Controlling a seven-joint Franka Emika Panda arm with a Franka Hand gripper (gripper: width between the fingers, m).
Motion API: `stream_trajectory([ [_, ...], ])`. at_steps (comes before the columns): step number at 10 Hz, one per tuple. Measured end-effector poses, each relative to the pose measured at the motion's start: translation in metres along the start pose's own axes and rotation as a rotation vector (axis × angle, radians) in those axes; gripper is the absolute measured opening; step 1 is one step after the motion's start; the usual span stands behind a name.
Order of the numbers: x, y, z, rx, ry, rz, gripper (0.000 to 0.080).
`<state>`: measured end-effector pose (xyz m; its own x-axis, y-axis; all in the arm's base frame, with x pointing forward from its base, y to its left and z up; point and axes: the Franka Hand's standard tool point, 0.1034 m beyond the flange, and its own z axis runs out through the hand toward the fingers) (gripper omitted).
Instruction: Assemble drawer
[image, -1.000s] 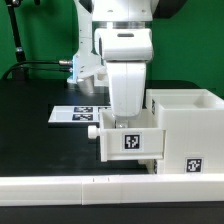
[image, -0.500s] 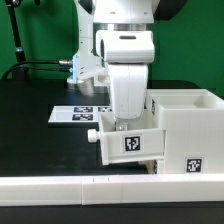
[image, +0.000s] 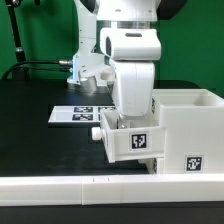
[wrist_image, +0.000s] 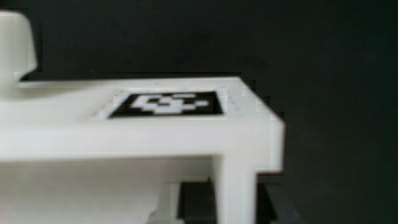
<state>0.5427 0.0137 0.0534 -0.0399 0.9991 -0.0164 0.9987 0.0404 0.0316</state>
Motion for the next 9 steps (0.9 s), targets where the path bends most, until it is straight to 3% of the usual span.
stream_trajectory([
  [7,0.003,0.000,-0.002,0.004,-0.006,0.012,0.0045],
  [8,0.003,0.001,-0.009,0.011,-0.010,0.010,0.0263],
  [9,0.002,0.001,-0.016,0.019,-0.016,0.010,0.0401],
])
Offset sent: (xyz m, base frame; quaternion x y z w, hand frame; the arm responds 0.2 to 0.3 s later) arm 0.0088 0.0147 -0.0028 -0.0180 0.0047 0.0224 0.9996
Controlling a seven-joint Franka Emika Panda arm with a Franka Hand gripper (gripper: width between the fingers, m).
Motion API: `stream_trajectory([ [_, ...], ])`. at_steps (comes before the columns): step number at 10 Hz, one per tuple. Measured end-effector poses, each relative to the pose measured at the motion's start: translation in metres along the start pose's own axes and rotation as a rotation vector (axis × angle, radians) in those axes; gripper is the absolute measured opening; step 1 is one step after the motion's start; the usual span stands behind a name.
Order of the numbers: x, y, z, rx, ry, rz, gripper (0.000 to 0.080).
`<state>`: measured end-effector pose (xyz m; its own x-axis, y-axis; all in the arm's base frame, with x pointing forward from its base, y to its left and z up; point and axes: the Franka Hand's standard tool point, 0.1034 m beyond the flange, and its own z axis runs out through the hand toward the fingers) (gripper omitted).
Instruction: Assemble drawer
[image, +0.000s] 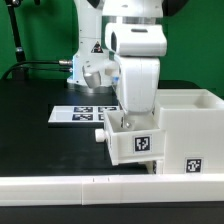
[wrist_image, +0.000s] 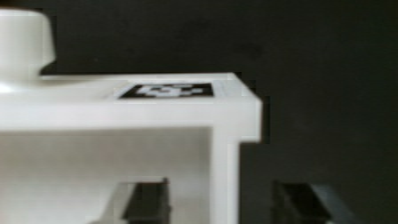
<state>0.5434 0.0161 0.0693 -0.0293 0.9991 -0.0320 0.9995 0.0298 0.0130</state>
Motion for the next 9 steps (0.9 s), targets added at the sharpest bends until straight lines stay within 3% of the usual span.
stream_trajectory([
  [1,-0.002,0.000,-0.006,0.009,-0.006,0.001,0.0401],
  [2,-0.005,0.000,-0.014,0.019,-0.012,0.002,0.0548],
  [3,-0.011,-0.001,-0.022,0.026,-0.019,0.000,0.0548],
  [4,-0.021,-0.002,-0.027,0.033,-0.024,-0.009,0.0627],
  [6,-0.043,-0.011,-0.025,0.074,-0.031,-0.015,0.0647],
  [7,-0.055,-0.014,-0.022,0.084,-0.030,-0.014,0.0648],
  [9,-0.057,-0.014,-0.022,0.083,-0.029,-0.010,0.0648],
])
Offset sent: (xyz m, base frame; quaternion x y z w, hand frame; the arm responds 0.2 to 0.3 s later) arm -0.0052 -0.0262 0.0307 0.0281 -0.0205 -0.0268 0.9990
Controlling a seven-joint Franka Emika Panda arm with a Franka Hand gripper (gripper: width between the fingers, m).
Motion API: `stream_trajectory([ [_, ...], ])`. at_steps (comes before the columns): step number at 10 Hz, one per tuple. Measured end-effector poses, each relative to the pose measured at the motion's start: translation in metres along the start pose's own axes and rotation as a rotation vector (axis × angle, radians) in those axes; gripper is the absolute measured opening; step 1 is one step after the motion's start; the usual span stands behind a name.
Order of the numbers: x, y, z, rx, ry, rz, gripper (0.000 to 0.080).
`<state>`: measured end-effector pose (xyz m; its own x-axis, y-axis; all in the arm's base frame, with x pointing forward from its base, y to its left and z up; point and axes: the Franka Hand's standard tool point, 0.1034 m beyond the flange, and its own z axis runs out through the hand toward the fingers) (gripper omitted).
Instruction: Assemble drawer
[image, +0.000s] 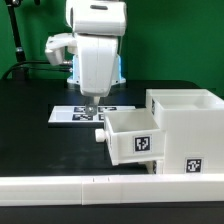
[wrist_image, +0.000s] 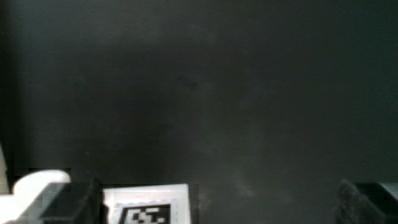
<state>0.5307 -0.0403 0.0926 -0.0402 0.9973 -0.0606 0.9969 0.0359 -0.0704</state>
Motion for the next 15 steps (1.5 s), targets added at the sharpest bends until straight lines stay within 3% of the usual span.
stream_trajectory([
  [5,-0.037,-0.001,0.027,0.056,0.230,-0.048,0.0648],
  [7,-0.042,-0.003,0.035,0.083,0.316,-0.012,0.0648],
  [15,0.014,0.015,0.024,0.105,0.334,0.131,0.0648],
])
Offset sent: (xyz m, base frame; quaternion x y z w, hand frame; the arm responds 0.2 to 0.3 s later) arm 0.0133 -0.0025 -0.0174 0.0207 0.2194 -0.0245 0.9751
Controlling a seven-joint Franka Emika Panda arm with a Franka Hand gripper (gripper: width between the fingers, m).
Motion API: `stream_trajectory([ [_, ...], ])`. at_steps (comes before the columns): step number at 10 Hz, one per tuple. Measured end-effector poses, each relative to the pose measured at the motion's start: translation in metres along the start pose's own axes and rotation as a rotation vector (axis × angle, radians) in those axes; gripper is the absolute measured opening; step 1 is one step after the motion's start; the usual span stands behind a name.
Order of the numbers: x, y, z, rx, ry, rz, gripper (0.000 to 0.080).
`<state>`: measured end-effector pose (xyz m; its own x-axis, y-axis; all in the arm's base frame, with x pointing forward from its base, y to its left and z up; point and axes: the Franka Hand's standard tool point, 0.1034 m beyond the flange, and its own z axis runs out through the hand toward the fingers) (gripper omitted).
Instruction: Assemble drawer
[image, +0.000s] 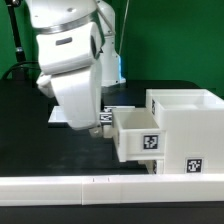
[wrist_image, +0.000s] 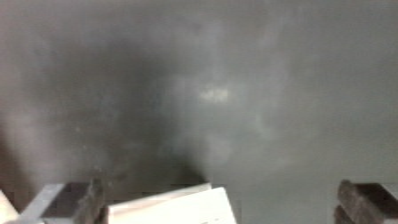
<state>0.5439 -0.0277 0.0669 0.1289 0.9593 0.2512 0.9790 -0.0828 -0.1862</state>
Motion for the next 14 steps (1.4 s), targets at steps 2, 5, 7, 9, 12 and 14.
stream_trajectory([
  [2,0.017,-0.001,0.004,0.002,0.004,0.037,0.0648],
  [5,0.039,-0.004,0.013,0.011,0.006,0.085,0.0648],
  [7,0.053,-0.005,0.019,0.018,0.002,0.124,0.0648],
  [9,0.058,-0.005,0.022,0.023,-0.001,0.153,0.0648],
  [12,0.055,-0.008,0.023,0.026,-0.002,0.173,0.0648],
  [14,0.041,-0.034,0.018,0.039,-0.016,0.192,0.0648],
])
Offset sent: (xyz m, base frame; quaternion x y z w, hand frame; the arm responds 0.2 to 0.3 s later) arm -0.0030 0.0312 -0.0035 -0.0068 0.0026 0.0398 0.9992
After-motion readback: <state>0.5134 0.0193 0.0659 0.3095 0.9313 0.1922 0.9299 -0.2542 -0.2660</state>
